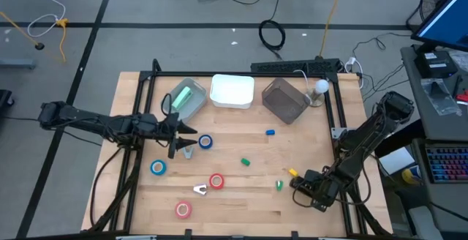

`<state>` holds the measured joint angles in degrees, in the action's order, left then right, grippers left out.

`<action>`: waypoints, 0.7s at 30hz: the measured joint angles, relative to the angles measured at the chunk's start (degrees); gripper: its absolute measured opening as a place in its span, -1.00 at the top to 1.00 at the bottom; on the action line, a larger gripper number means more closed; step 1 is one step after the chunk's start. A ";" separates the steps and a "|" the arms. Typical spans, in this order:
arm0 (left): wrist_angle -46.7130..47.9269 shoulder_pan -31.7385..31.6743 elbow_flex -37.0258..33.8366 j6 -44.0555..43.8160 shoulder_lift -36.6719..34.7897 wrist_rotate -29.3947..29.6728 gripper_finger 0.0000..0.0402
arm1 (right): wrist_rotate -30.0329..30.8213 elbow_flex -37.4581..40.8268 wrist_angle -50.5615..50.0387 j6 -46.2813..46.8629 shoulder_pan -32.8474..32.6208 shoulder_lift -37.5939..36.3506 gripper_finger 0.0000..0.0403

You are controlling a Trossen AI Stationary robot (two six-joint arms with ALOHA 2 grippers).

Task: Pick and place Stapler, Stapler remover, tape
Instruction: Put the black stapler into the gray bin

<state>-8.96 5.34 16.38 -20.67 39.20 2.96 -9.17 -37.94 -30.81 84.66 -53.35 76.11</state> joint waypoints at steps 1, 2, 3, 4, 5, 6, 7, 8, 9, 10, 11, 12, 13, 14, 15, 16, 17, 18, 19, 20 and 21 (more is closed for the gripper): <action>-0.77 0.00 0.00 0.00 0.00 -0.02 -0.11 | -0.57 0.10 -0.46 0.13 -0.12 -0.95 0.36; -1.43 0.00 0.00 -0.03 -0.02 -0.02 -0.11 | -1.32 0.16 -1.00 0.51 -0.17 -2.09 0.36; -2.12 0.00 0.00 -0.05 -0.02 -0.02 -0.11 | -1.85 0.16 -0.80 1.12 -0.17 -3.23 0.36; -2.99 0.00 0.00 -0.24 0.00 -0.02 -0.11 | -2.26 0.13 -0.10 1.52 -0.15 -4.26 0.36; -3.71 0.00 0.00 -0.46 0.00 -0.02 -0.11 | -2.84 0.07 0.39 1.67 -0.12 -5.26 0.36; -4.58 0.00 0.00 -0.48 -0.01 -0.02 -0.11 | -3.43 0.07 0.86 1.71 -0.07 -6.33 0.36; -5.30 0.00 0.00 -0.48 0.00 -0.02 -0.11 | -3.57 0.07 1.52 1.79 -0.08 -7.33 0.36; -5.91 0.00 0.00 -0.52 -0.01 -0.02 -0.11 | -3.53 0.07 2.80 1.85 -0.08 -8.36 0.36; -6.53 0.00 0.00 -0.59 0.00 -0.02 -0.11 | -3.34 0.07 4.51 1.83 -0.08 -9.38 0.36; -7.29 0.00 0.00 -0.62 0.00 -0.02 -0.11 | -3.31 0.00 5.80 1.77 0.02 -10.38 0.36; -7.96 0.00 0.00 -0.63 0.00 -0.02 -0.11 | -2.93 -0.04 6.84 1.77 0.31 -11.38 0.36; -8.41 0.00 0.00 -0.63 -0.02 -0.02 -0.11 | -2.11 -0.14 7.63 1.79 0.65 -12.19 0.36; -8.79 0.00 0.00 -0.63 0.00 -0.02 -0.11 | -0.64 -0.43 7.97 1.73 1.04 -12.84 0.36; -9.18 0.00 0.00 -0.63 0.00 -0.01 -0.11 | 1.08 -0.72 8.16 1.35 1.47 -13.56 0.36; -9.59 0.00 0.00 -0.63 0.00 -0.02 -0.11 | 2.94 -1.13 8.25 0.55 2.06 -14.31 0.36; -9.99 0.00 0.00 -0.63 -0.02 -0.02 -0.11 | 4.75 -1.63 8.42 -0.47 2.78 -14.90 0.36; -10.39 0.00 0.00 -0.63 -0.01 -0.01 -0.11 | 6.50 -1.96 8.97 -1.78 3.64 -15.41 0.36; -10.90 0.00 0.00 -0.63 0.00 0.00 -0.11 | 8.22 -2.11 9.64 -3.43 4.75 -15.94 0.36; -11.54 0.00 0.00 -0.63 0.00 -0.01 -0.11 | 9.78 -2.25 9.90 -5.00 6.00 -16.38 0.36; -12.27 0.00 0.00 -0.72 0.00 0.00 -0.11 | 11.17 -2.46 9.99 -6.85 7.41 -16.63 0.36; -12.77 0.00 0.00 -0.83 -0.02 0.00 -0.11 | 12.10 -2.74 10.18 -8.94 9.00 -16.74 0.36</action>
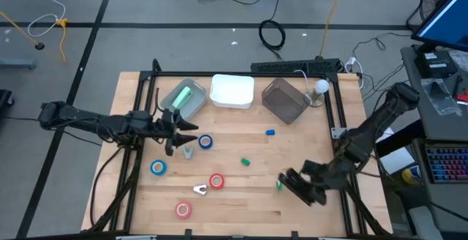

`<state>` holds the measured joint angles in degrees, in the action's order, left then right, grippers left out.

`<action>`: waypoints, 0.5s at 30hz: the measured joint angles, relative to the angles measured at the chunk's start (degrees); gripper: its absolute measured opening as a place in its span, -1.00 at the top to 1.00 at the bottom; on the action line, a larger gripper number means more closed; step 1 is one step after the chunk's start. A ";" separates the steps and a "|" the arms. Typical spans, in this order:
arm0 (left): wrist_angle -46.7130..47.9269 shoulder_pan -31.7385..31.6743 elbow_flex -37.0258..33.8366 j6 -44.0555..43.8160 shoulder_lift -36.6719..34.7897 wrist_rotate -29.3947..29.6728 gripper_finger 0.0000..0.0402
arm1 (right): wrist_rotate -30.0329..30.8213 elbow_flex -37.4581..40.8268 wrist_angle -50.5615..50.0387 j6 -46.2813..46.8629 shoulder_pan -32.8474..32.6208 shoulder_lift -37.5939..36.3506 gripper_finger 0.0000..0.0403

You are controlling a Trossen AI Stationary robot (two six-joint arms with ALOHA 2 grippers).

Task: Pick and place Stapler, Stapler remover, tape
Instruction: Put the black stapler into the gray bin

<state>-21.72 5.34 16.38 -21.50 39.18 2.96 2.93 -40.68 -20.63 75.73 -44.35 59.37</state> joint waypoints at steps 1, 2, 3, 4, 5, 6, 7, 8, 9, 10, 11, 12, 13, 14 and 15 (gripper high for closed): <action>-0.60 0.00 0.00 0.02 0.02 0.00 -0.11 | 0.20 -0.13 0.58 -2.40 1.70 -0.06 0.36; -1.38 0.00 0.00 0.12 0.02 0.02 -0.11 | 0.16 -0.31 1.01 -5.00 3.46 -0.08 0.36; -2.12 0.00 0.01 0.13 0.02 0.06 -0.11 | 0.16 -0.47 1.36 -7.45 5.35 -0.08 0.36; -2.93 0.00 0.00 0.10 0.02 0.07 -0.11 | 0.11 -0.53 2.03 -10.15 7.21 -0.01 0.36; -3.69 0.00 0.00 -0.02 0.02 0.07 -0.11 | 0.12 -0.61 2.69 -13.04 9.24 0.11 0.36; -4.35 0.00 0.01 -0.23 0.02 0.07 -0.11 | 0.10 -0.79 3.13 -15.70 11.24 0.30 0.36; -5.06 0.00 0.00 -0.72 0.02 0.07 -0.11 | 0.16 -1.01 3.30 -18.48 13.33 0.44 0.36; -5.67 0.00 0.00 -1.23 0.02 0.09 -0.11 | 0.16 -1.25 3.33 -21.28 15.50 0.62 0.36; -6.09 0.00 0.00 -1.66 0.02 0.09 -0.11 | 0.16 -1.48 3.29 -24.15 17.59 0.83 0.36; -6.18 0.00 0.01 -2.16 0.02 0.09 -0.11 | 0.14 -1.83 3.25 -26.99 19.59 1.10 0.36; -6.14 0.00 0.00 -2.53 0.02 0.09 -0.11 | 0.16 -2.23 3.25 -29.80 21.60 1.38 0.36; -6.09 0.00 0.00 -2.92 0.04 0.09 -0.11 | 0.19 -2.78 3.23 -32.52 23.64 1.75 0.36; -6.10 0.00 0.00 -3.23 0.08 0.09 -0.11 | 0.25 -3.52 3.22 -35.33 25.57 2.18 0.36; -6.12 0.00 0.01 -3.67 0.14 0.09 -0.11 | 0.30 -4.32 3.27 -38.06 27.33 2.73 0.36; -6.08 0.00 0.02 -4.42 0.18 0.09 -0.11 | 0.47 -5.20 3.36 -40.81 29.14 3.36 0.36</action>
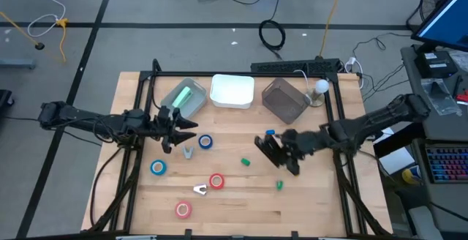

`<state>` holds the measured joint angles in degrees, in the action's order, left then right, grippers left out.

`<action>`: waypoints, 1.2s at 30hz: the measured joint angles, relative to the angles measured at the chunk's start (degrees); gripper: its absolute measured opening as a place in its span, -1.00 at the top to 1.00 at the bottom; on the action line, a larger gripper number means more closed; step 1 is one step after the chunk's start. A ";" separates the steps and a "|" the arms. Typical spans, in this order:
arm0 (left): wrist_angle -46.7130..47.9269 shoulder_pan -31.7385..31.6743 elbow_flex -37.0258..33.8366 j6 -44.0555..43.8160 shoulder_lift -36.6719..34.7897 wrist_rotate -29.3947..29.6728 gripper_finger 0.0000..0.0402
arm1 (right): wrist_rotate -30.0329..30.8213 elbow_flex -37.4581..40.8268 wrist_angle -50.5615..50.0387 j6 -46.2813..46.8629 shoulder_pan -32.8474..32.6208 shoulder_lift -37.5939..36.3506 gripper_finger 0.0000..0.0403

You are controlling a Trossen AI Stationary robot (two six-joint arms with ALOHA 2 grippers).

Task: Pick and place Stapler, Stapler remover, tape
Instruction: Put the black stapler into the gray bin

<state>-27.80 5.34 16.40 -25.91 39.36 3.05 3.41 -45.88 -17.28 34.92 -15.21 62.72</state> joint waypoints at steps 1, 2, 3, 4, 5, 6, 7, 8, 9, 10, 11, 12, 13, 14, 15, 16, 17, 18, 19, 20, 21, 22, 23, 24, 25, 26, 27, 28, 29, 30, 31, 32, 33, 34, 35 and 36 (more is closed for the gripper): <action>0.04 0.00 -0.01 -0.84 0.01 0.00 -0.11 | 0.63 -0.86 0.02 -2.45 1.55 0.73 0.36; 0.01 0.00 -0.01 -1.92 0.01 0.00 -0.11 | 1.41 -1.77 0.16 -4.68 2.91 1.60 0.36; -0.01 0.00 -0.01 -2.92 0.01 0.00 -0.11 | 2.11 -2.82 0.48 -7.14 4.28 2.61 0.36; -0.13 0.00 0.00 -4.01 0.01 0.00 -0.11 | 2.72 -3.91 0.94 -9.24 5.29 3.69 0.36; -0.36 0.00 -0.02 -5.18 0.01 0.00 -0.11 | 2.90 -5.07 1.16 -11.35 6.25 4.77 0.36; -0.77 0.00 0.00 -6.32 0.01 0.05 -0.11 | 2.84 -6.20 1.31 -13.12 7.13 5.94 0.36; -1.29 0.00 -0.02 -7.27 0.01 0.41 -0.11 | 2.79 -7.64 1.39 -14.78 7.93 7.53 0.36; -1.79 0.01 0.00 -7.99 0.01 1.14 -0.11 | 2.71 -9.10 1.43 -16.28 8.50 9.09 0.36; -2.21 0.00 0.00 -8.76 0.01 2.00 -0.11 | 2.64 -10.45 1.22 -17.76 8.90 10.66 0.36; -2.49 0.00 0.00 -9.44 0.01 3.16 -0.11 | 2.66 -11.93 0.61 -19.20 9.20 12.36 0.36; -2.69 0.00 0.00 -10.36 0.01 4.61 -0.11 | 2.73 -13.56 0.29 -20.65 9.51 14.01 0.36; -2.74 0.00 0.00 -11.05 0.01 6.15 -0.11 | 3.01 -15.19 0.33 -21.91 9.71 15.74 0.36; -2.73 0.00 0.00 -11.34 0.01 7.46 -0.11 | 4.13 -16.88 0.32 -22.79 9.90 17.44 0.36; -2.72 0.00 0.00 -11.32 0.01 8.35 -0.11 | 5.59 -18.38 0.18 -23.59 9.98 19.01 0.36; -2.72 0.00 0.00 -11.34 0.01 9.27 -0.11 | 7.30 -19.99 -0.17 -24.22 10.04 20.70 0.36; -2.72 0.00 0.00 -11.34 0.01 10.05 -0.11 | 9.35 -21.59 -0.16 -24.99 10.27 22.25 0.36; -2.72 0.00 0.00 -11.34 0.01 10.54 -0.11 | 11.70 -23.08 -0.09 -25.57 10.36 23.82 0.36; -2.73 0.00 0.00 -11.34 0.01 10.82 -0.11 | 14.00 -24.49 -0.19 -25.82 10.48 25.22 0.36; -2.74 0.00 0.00 -11.36 0.01 11.55 -0.11 | 15.99 -25.94 -0.22 -25.80 10.79 26.61 0.36; -2.74 0.00 0.00 -11.43 0.01 12.38 -0.11 | 17.64 -27.37 -0.13 -25.83 11.09 27.90 0.36; -2.77 0.00 0.00 -11.52 0.01 13.17 -0.11 | 18.75 -28.61 -0.02 -25.70 11.49 29.11 0.36; -2.78 0.00 0.00 -11.52 0.01 13.75 -0.11 | 19.37 -29.79 0.10 -25.44 11.94 30.24 0.36; -2.78 0.00 0.00 -11.51 0.01 14.14 -0.11 | 19.40 -30.70 0.15 -25.18 12.39 31.13 0.36; -2.78 0.00 0.00 -11.52 0.01 14.75 -0.11 | 19.48 -31.36 0.31 -24.50 12.90 32.03 0.36; -2.80 0.00 0.00 -11.52 0.01 15.10 -0.11 | 19.91 -32.00 0.79 -23.54 13.29 33.00 0.36; -2.83 0.00 0.00 -11.49 0.01 15.16 -0.11 | 20.68 -32.57 1.23 -22.64 13.57 33.78 0.36; -2.83 0.00 0.00 -11.49 0.01 15.37 -0.11 | 20.87 -32.82 1.92 -22.08 13.86 34.28 0.36; -2.87 0.00 0.00 -11.49 0.21 15.69 -0.11 | 20.87 -32.94 2.73 -21.51 14.13 34.69 0.36; -3.15 0.00 0.00 -11.49 0.58 16.23 -0.11 | 20.86 -33.13 4.08 -20.83 14.36 35.18 0.36; -3.35 0.00 0.00 -11.44 1.00 16.83 -0.11 | 20.79 -33.28 6.16 -20.28 14.55 35.69 0.36; -3.58 0.00 0.00 -11.15 1.58 17.39 -0.11 | 20.71 -33.36 7.73 -19.71 14.63 36.04 0.36; -4.28 0.00 0.00 -10.61 2.36 18.00 -0.11 | 20.65 -33.36 8.32 -19.21 14.76 36.27 0.36; -5.17 0.00 0.00 -10.12 3.26 18.10 -0.11 | 20.65 -33.34 9.17 -18.68 14.82 36.61 0.36; -6.16 0.00 0.00 -9.57 4.25 18.12 -0.11 | 20.62 -33.34 10.51 -18.10 14.83 36.95 0.36; -7.25 0.00 0.00 -9.01 5.30 18.10 -0.11 | 20.60 -33.34 11.38 -17.62 14.84 37.27 0.36; -8.74 0.00 0.00 -8.55 6.47 18.10 -0.11 | 20.59 -33.34 11.90 -17.33 14.87 37.62 0.36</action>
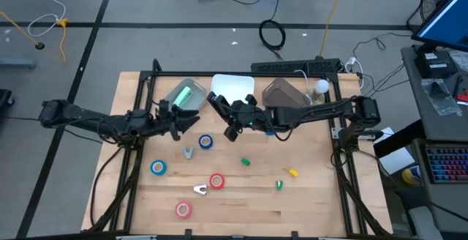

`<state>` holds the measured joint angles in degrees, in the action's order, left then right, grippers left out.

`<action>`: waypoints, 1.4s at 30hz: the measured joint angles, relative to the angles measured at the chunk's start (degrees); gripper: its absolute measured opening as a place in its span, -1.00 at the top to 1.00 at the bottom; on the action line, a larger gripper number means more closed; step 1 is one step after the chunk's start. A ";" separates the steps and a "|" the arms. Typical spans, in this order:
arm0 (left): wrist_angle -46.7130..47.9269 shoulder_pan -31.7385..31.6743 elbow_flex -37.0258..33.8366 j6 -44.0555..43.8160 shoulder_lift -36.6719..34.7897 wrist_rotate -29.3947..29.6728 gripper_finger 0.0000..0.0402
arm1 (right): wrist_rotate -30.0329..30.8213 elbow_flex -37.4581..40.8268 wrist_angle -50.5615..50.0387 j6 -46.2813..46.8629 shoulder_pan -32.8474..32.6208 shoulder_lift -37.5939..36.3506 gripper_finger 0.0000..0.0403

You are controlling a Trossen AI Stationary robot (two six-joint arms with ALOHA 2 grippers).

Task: Pick and place Stapler, Stapler remover, tape
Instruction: Put the black stapler into the gray bin

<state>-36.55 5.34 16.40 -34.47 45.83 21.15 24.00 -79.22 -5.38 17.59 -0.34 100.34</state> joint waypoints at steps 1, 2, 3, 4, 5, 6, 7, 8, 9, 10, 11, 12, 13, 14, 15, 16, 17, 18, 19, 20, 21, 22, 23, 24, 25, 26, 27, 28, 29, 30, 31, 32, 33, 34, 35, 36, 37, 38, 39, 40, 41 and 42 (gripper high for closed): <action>-1.58 0.00 0.01 0.35 1.12 0.00 -0.11 | 0.01 0.00 0.77 0.27 0.00 0.27 0.36; -2.80 0.00 0.02 0.99 2.07 0.00 -0.11 | 0.03 0.00 1.27 0.70 0.02 0.46 0.36; -4.14 0.00 0.03 1.71 3.13 0.00 -0.11 | 0.13 0.00 1.24 1.33 0.02 0.69 0.36; -5.38 0.00 0.13 2.37 4.33 0.03 -0.11 | 0.19 0.00 1.22 1.87 0.13 0.91 0.36; -5.53 0.00 0.48 2.98 5.27 0.04 -0.11 | 0.17 0.00 1.26 2.51 0.24 1.26 0.36; -5.40 0.00 0.95 3.97 6.23 0.04 -0.11 | 0.19 0.00 1.25 3.11 0.27 1.74 0.36; -5.38 0.00 1.58 5.13 7.34 0.06 -0.11 | 0.18 0.00 1.10 3.75 0.28 2.03 0.36; -5.60 0.00 2.34 6.45 8.58 0.07 -0.11 | 0.17 0.07 0.79 4.13 0.29 2.17 0.36; -5.58 0.00 3.00 7.94 9.67 0.07 -0.11 | 0.18 0.11 0.44 4.24 0.31 2.20 0.36; -5.40 0.00 3.61 9.29 10.71 0.20 -0.11 | 0.19 0.11 0.48 4.26 0.31 2.19 0.36; -5.30 0.02 4.22 10.19 11.81 0.95 -0.11 | 0.19 0.11 0.90 4.28 0.28 2.14 0.36; -5.20 0.04 4.73 10.76 12.85 2.04 -0.11 | 0.23 0.09 1.09 4.27 0.28 2.03 0.36; -5.21 0.03 5.13 11.22 13.78 3.38 -0.11 | 0.36 0.09 1.08 4.27 0.28 2.00 0.36; -5.14 0.02 5.48 11.73 14.61 4.57 -0.11 | 0.86 0.09 1.05 4.26 0.26 2.01 0.36; -5.00 0.00 5.74 12.09 15.41 5.55 -0.11 | 1.70 0.09 0.88 4.25 0.24 2.05 0.36; -4.87 0.00 5.88 12.14 16.08 6.52 -0.11 | 2.05 0.09 0.69 4.23 0.20 2.07 0.36; -4.81 0.02 5.98 12.16 16.75 7.55 -0.11 | 2.45 0.09 0.71 4.21 0.00 2.07 0.36; -4.75 0.02 5.99 12.19 17.33 8.33 -0.11 | 2.78 0.09 0.84 4.17 -0.09 2.07 0.36; -4.69 0.00 5.99 12.27 17.86 9.08 -0.11 | 2.79 0.09 0.87 4.17 -0.26 2.03 0.36; -4.72 0.00 5.99 12.29 18.33 9.54 -0.11 | 2.83 0.09 0.87 4.13 -0.51 2.03 0.36; -4.68 0.00 5.99 12.29 18.67 10.00 -0.11 | 2.75 0.09 0.79 4.00 -0.80 2.03 0.36; -4.68 0.00 5.99 12.06 18.89 10.29 -0.11 | 2.73 0.09 0.59 3.77 -1.02 2.03 0.36; -4.71 0.00 5.99 11.83 19.05 10.45 -0.11 | 2.71 0.09 0.38 3.50 -1.26 2.03 0.36; -4.73 0.00 5.99 11.59 19.09 10.47 -0.11 | 2.74 0.09 0.31 3.11 -1.40 2.03 0.36; -4.72 0.00 5.99 11.51 19.09 10.47 -0.11 | 2.78 0.09 0.21 2.72 -1.53 2.03 0.36; -4.73 0.00 5.99 11.49 18.98 10.47 -0.11 | 2.86 0.09 -0.16 2.64 -1.64 2.03 0.36; -4.71 0.00 5.99 11.37 18.75 10.47 -0.11 | 3.02 0.09 -0.79 2.57 -1.70 2.03 0.36; -4.73 0.00 5.99 11.27 18.43 10.47 -0.11 | 3.13 0.09 -1.74 2.54 -1.66 2.03 0.36; -4.77 0.00 5.99 11.30 18.10 10.47 -0.11 | 3.29 0.09 -2.97 2.55 -1.64 2.03 0.36; -4.79 0.04 5.99 11.61 17.72 10.47 -0.11 | 3.62 0.09 -4.32 2.61 -1.62 2.03 0.36; -4.77 0.04 5.99 12.37 17.31 10.47 -0.11 | 4.51 0.09 -5.53 2.63 -1.62 2.03 0.36; -4.77 0.04 5.99 13.43 16.86 10.49 -0.11 | 5.03 0.09 -6.49 2.56 -1.62 2.03 0.36; -4.79 0.04 5.99 14.79 16.36 10.49 -0.11 | 5.61 0.09 -7.40 2.47 -1.62 2.03 0.36; -4.72 0.04 6.11 16.28 15.89 10.49 -0.11 | 6.18 0.09 -8.21 2.10 -1.62 2.03 0.36; -4.51 0.04 6.53 18.23 15.54 10.50 -0.11 | 6.23 0.09 -8.61 1.44 -1.62 2.03 0.36; -3.87 0.06 7.28 20.59 15.29 10.46 -0.11 | 6.22 0.09 -8.63 0.75 -1.59 2.03 0.36; -2.82 0.10 8.26 23.41 15.18 10.43 -0.11 | 6.22 0.09 -8.64 -0.11 -1.55 2.03 0.36; -1.24 0.17 9.50 26.32 15.18 10.32 -0.11 | 6.22 0.09 -8.63 -1.07 -1.55 2.03 0.36; 1.24 0.33 10.98 29.21 15.19 10.21 -0.11 | 6.22 0.09 -8.60 -2.32 -1.55 2.03 0.36; 4.37 0.54 12.74 31.82 15.22 10.09 -0.11 | 6.21 0.09 -8.61 -3.62 -1.55 2.03 0.36; 8.17 0.75 14.75 34.03 15.26 9.97 -0.11 | 6.16 0.09 -8.69 -4.73 -1.55 2.03 0.36; 12.48 0.84 17.03 35.89 15.34 9.94 -0.11 | 6.05 0.09 -8.90 -5.70 -1.55 2.03 0.36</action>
<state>-24.07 6.19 33.43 1.42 61.17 31.09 30.05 -79.13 -14.28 11.89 -1.89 102.37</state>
